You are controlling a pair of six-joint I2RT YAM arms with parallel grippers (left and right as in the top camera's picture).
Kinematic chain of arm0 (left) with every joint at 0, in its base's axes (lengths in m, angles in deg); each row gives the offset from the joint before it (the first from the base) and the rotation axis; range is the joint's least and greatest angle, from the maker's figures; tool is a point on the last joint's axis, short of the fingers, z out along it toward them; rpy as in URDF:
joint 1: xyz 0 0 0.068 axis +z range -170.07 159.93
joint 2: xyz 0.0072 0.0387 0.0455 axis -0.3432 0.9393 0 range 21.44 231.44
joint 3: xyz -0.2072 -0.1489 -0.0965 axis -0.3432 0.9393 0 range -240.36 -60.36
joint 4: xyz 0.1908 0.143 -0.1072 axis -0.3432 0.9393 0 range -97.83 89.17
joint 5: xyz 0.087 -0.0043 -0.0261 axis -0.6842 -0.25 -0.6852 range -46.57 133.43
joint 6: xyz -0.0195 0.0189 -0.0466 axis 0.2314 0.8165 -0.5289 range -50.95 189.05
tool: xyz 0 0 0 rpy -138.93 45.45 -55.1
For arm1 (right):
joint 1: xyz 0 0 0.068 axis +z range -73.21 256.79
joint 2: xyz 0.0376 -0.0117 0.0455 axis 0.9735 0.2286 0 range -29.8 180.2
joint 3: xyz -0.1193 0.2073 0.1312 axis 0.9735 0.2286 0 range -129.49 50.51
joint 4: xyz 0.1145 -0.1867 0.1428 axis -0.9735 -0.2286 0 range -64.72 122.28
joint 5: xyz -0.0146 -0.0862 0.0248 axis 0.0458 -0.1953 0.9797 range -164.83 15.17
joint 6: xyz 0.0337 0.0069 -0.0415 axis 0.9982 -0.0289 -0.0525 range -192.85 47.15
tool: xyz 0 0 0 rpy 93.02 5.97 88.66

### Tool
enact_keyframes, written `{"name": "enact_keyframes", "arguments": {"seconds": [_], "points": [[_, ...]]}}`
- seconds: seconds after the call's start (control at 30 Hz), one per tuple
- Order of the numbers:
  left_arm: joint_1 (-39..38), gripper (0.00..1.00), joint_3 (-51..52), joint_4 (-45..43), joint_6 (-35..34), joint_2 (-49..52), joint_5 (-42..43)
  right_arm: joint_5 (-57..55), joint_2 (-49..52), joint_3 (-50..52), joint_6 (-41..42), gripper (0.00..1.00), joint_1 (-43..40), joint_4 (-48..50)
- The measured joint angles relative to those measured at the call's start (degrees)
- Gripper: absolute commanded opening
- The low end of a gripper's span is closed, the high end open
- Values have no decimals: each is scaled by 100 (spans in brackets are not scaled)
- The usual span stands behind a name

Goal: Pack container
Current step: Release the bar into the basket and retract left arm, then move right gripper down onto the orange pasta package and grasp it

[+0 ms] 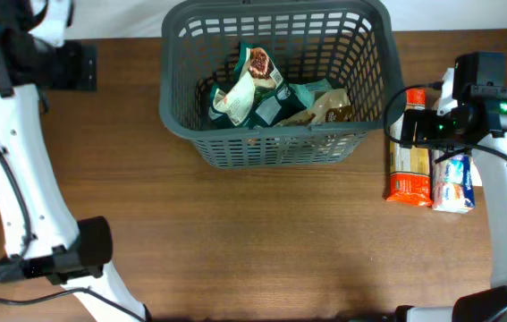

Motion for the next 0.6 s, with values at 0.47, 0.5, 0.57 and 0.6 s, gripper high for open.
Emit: {"name": "enact_keyframes", "arguments": {"seconds": [0.47, 0.5, 0.57, 0.6], "points": [[407, 99, 2481, -138, -223, 2, 216, -33, 4, 0, 11, 99, -951, 61], [407, 99, 2546, -138, -225, 2, 227, -4, 4, 0, 15, 99, -1051, 63], [407, 99, 2632, -136, -238, 2, 232, 46, 9, 0, 7, 99, -1211, 66], [407, 99, 2647, -136, -238, 2, 234, 87, 26, 0, 4, 99, -1268, 66]]}}
